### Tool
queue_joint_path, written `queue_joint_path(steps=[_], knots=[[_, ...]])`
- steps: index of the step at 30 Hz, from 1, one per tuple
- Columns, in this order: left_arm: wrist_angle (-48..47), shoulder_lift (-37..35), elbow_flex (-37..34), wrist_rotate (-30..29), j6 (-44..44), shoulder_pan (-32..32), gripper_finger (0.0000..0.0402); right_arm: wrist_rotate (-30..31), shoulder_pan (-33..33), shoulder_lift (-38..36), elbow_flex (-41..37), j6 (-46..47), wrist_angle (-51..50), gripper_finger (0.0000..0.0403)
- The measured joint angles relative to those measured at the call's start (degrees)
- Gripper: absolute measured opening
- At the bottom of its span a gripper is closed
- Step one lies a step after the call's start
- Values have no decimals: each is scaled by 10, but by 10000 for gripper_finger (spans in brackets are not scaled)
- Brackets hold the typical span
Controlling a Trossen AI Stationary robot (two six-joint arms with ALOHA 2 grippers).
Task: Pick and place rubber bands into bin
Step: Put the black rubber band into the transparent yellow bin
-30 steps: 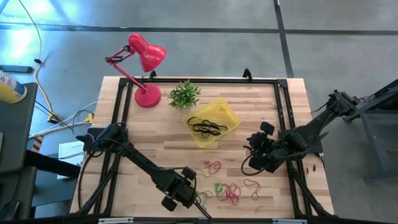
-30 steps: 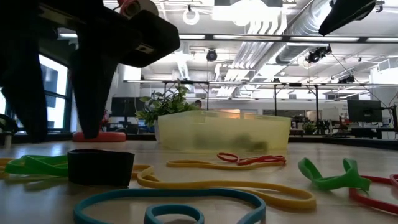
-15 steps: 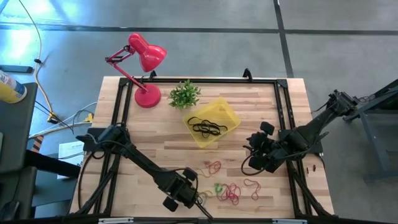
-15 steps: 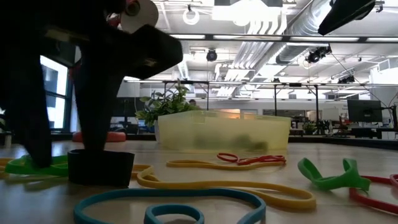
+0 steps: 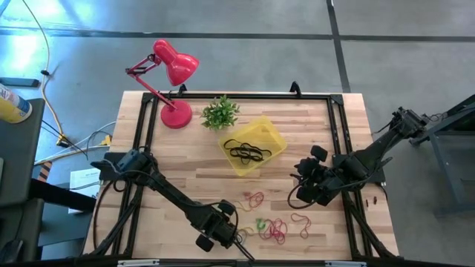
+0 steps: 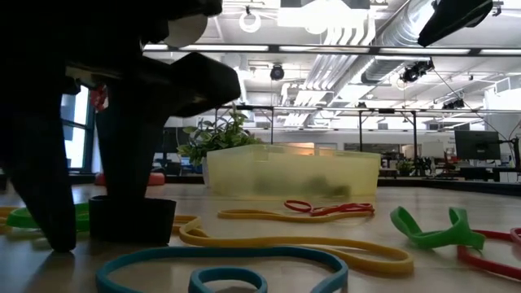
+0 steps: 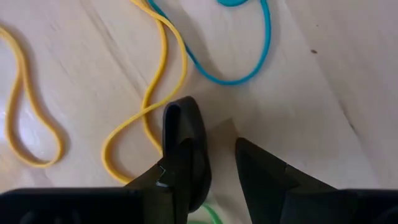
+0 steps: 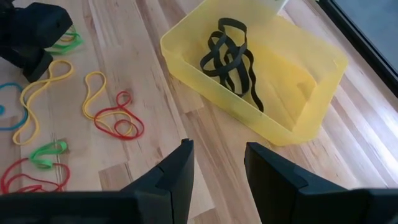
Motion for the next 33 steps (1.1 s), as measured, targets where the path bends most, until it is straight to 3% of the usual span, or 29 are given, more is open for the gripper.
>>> queue_joint_path(steps=[11, 18, 27, 33], knots=[[1, 0, 0, 0, 3, 0, 103, 1, 0, 0, 0, 0, 0, 134], [1, 0, 0, -1, 12, 0, 9, 2, 0, 0, 0, 0, 0, 134], [-4, -5, -2, -9, 12, 4, 5, 2, 0, 0, 0, 0, 0, 134], [-25, -47, -2, -19, 12, 10, 2, 1, 0, 0, 0, 0, 0, 134]])
